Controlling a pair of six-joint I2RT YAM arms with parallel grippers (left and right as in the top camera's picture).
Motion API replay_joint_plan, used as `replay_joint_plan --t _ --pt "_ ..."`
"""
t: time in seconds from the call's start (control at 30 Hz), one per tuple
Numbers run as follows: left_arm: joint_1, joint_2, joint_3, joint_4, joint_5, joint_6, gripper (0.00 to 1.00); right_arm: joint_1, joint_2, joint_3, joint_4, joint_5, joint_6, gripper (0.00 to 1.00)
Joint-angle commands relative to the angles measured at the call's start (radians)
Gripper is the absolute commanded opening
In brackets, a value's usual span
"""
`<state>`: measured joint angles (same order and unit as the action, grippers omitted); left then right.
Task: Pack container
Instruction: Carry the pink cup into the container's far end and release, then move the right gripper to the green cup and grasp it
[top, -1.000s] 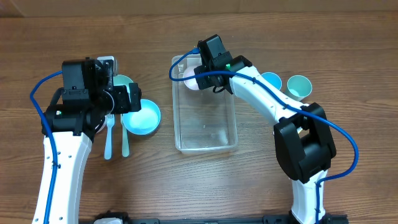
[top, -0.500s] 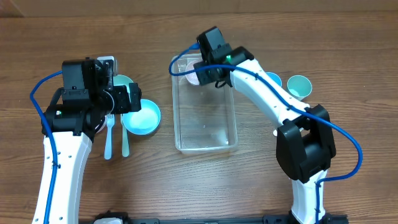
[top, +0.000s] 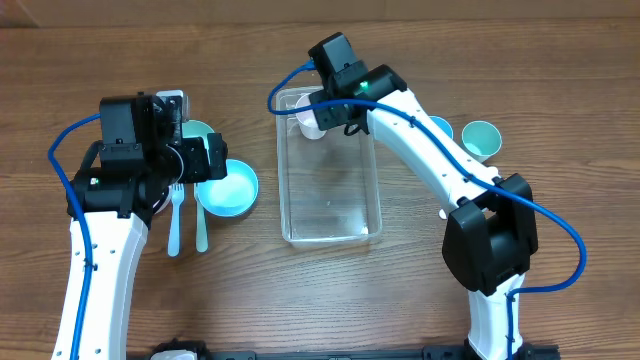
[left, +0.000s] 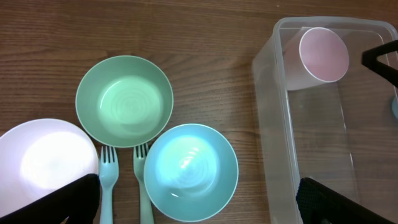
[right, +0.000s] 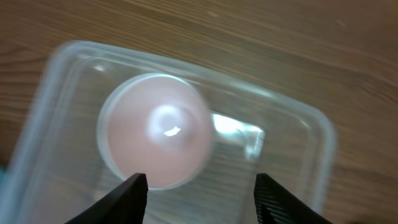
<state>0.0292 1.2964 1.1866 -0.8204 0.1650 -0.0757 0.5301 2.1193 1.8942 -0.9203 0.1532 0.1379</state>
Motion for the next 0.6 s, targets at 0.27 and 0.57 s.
replay_joint_plan --t 0.27,0.57 --pt "0.01 0.005 0.024 0.002 0.019 -0.011 1.0 -0.379 -0.135 0.154 -0.27 0.088 0.217 0.65" --pt "0.01 0.005 0.024 0.002 0.019 -0.011 1.0 -0.672 -0.084 0.1 -0.304 -0.017 0.234 0.62"
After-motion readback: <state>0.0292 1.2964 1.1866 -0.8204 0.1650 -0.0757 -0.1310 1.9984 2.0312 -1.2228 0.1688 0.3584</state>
